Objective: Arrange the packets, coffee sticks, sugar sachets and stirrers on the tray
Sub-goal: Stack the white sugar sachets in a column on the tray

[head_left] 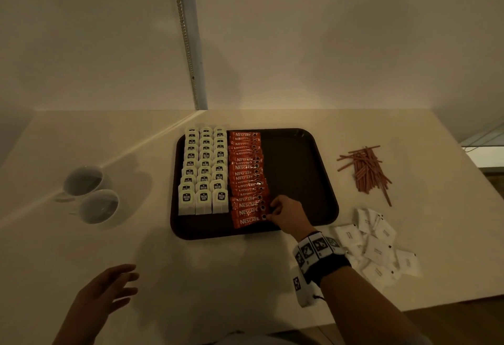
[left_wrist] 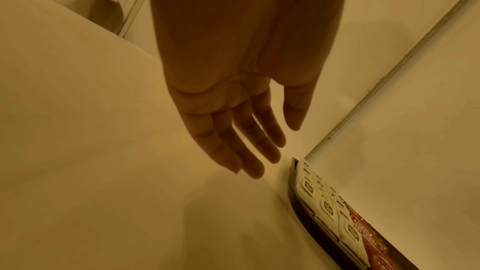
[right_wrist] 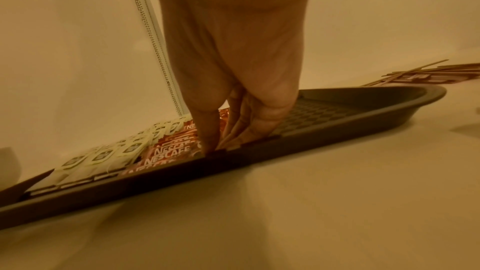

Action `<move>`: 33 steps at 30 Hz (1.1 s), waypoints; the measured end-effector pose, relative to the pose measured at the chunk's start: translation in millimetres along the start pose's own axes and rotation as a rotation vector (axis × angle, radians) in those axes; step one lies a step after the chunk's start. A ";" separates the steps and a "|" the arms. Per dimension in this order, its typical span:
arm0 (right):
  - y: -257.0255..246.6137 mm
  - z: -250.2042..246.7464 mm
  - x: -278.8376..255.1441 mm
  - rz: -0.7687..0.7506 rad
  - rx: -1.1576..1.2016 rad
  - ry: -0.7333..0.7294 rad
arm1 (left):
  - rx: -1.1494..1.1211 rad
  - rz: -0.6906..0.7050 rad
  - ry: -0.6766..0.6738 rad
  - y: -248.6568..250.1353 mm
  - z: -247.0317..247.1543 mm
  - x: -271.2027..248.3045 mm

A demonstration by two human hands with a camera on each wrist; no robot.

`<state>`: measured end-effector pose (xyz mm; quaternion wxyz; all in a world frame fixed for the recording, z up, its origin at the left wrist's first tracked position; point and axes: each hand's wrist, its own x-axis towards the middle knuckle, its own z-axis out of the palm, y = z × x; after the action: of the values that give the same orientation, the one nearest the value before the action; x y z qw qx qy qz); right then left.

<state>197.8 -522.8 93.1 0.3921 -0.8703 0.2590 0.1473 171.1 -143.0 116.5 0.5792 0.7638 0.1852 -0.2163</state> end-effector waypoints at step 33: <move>163.4 -82.6 -76.3 0.079 -0.422 -0.118 | 0.767 0.660 -0.871 80.7 239.1 -12.7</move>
<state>46.8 -651.1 82.7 0.2100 -0.9121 0.2328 0.2642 175.8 -395.2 132.0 0.3243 0.7752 -0.3992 -0.3668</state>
